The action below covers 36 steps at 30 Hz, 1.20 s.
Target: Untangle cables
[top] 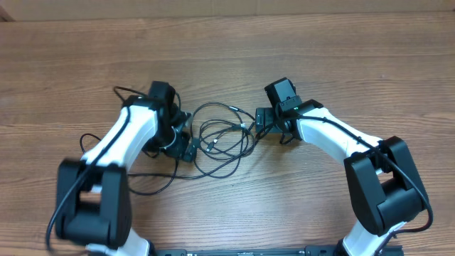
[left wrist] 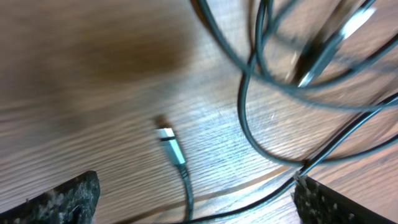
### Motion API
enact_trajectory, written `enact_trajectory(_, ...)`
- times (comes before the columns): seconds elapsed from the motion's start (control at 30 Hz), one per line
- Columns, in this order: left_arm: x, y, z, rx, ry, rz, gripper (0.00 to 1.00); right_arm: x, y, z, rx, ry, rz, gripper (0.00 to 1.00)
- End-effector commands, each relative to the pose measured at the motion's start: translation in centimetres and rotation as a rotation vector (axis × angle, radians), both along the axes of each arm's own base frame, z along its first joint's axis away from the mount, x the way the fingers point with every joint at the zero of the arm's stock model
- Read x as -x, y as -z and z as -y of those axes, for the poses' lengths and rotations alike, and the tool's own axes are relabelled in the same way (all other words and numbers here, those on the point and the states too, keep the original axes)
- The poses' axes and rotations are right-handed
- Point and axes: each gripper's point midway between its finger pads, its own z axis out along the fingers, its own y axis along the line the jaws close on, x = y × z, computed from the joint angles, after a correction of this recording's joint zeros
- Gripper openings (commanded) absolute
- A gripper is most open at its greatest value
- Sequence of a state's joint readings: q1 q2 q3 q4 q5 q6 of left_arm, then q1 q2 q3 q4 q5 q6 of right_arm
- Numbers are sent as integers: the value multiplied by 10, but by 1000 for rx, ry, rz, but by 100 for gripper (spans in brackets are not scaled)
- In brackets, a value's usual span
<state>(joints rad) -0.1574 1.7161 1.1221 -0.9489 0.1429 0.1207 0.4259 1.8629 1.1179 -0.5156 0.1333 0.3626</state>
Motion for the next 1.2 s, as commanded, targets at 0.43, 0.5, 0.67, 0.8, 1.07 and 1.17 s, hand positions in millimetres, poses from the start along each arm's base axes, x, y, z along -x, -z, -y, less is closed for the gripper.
enact_trajectory(0.43,-12,-36,-45,-53,-385,105,75,-1,2,0,-7,4,3,100)
enact_trajectory(0.5,-11,-35,-57,-58,-508,90,58,-1,2,0,-7,4,3,100)
enact_trajectory(0.67,-2,-23,-84,-88,-794,53,56,-1,2,0,-7,4,2,100)
enact_trajectory(0.8,16,-10,-108,-214,-970,41,65,-1,2,0,-7,4,2,100)
enact_trajectory(1.07,49,12,-140,-427,-1136,69,76,-1,2,0,-7,4,3,100)
enact_trajectory(1.17,55,23,-141,-433,-1143,77,78,-1,2,0,-7,4,3,100)
